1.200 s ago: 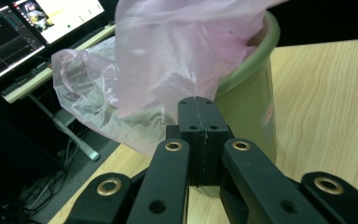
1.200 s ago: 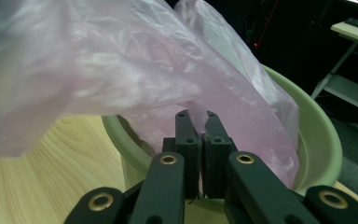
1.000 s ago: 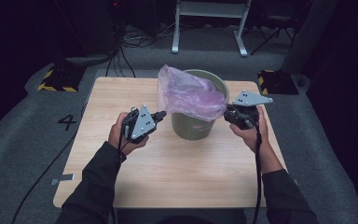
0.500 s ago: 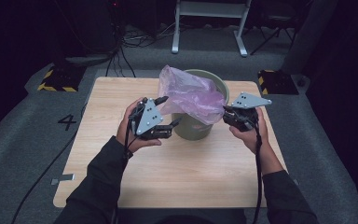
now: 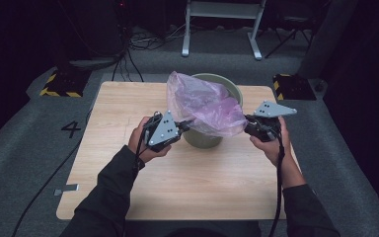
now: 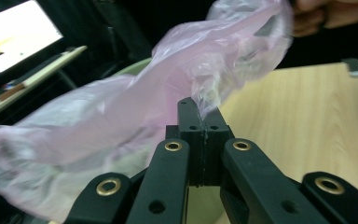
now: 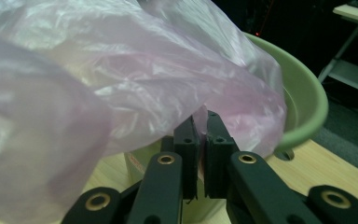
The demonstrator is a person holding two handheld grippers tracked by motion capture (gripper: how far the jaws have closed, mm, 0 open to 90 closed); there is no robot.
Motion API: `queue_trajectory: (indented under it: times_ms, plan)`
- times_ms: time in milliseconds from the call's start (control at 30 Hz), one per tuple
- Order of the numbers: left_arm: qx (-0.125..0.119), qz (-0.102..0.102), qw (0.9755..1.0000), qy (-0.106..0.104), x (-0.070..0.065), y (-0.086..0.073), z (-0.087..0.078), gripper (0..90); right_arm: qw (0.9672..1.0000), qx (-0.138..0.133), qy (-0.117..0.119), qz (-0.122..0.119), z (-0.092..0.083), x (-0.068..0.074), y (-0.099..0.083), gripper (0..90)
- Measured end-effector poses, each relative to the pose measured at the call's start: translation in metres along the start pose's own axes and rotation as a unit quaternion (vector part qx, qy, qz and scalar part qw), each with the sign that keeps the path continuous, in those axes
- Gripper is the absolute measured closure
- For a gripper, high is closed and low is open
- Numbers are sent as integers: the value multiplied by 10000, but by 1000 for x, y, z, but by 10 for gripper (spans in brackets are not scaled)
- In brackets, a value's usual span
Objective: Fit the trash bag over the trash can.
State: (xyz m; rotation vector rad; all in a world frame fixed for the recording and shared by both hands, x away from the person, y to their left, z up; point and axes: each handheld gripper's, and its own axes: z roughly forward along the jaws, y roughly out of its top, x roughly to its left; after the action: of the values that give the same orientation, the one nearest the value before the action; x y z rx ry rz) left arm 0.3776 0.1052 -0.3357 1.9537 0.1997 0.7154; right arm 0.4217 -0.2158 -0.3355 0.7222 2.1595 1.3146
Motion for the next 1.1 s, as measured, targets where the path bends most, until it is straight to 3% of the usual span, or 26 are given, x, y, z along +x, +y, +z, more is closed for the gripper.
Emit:
queue_trajectory:
  times_ms: [233, 300, 333, 367, 400, 433, 467, 567, 633, 733, 933, 1100]
  plan:
    - [133, 15, 9997, -215, -7, -8, 13, 898, 9998, 69, -120, 132, -1, -6, -9, 811]
    - [176, 45, 9997, -171, -9, -10, 16, 898, 9998, 85, -171, 108, -2, -7, -10, 715]
    - [176, 45, 9997, -171, -9, -10, 16, 898, 9998, 85, -171, 108, -2, -7, -10, 715]
    - [199, 33, 9996, -199, -10, -12, 19, 898, 9997, 122, -177, 113, -2, -8, -11, 658]
    - [246, 0, 9995, -175, -11, -13, 22, 898, 9996, 212, -142, 73, -3, -9, -14, 519]
    - [246, 0, 9995, -175, -11, -13, 22, 898, 9996, 212, -142, 73, -3, -9, -14, 519]
    - [235, -26, 9995, -187, -11, -14, 23, 898, 9996, 253, -138, 46, -5, -9, -17, 381]
    - [306, -20, 9995, -100, -12, -16, 26, 898, 9995, 235, -215, 85, -10, -11, -22, 279]
    - [332, -16, 9994, -80, -12, -16, 26, 898, 9994, 255, -209, 83, -15, -14, -25, 260]
    - [376, -2, 9993, -83, -12, -16, 28, 898, 9997, 206, -8, 91, -26, -20, -29, 250]
    - [498, -3, 9987, -103, -13, -17, 33, 898, 9999, -46, -78, 122, -48, -22, -25, 254]
    - [543, -22, 9985, -81, -15, -18, 38, 898, 9998, -154, -116, 90, -53, -17, -19, 251]
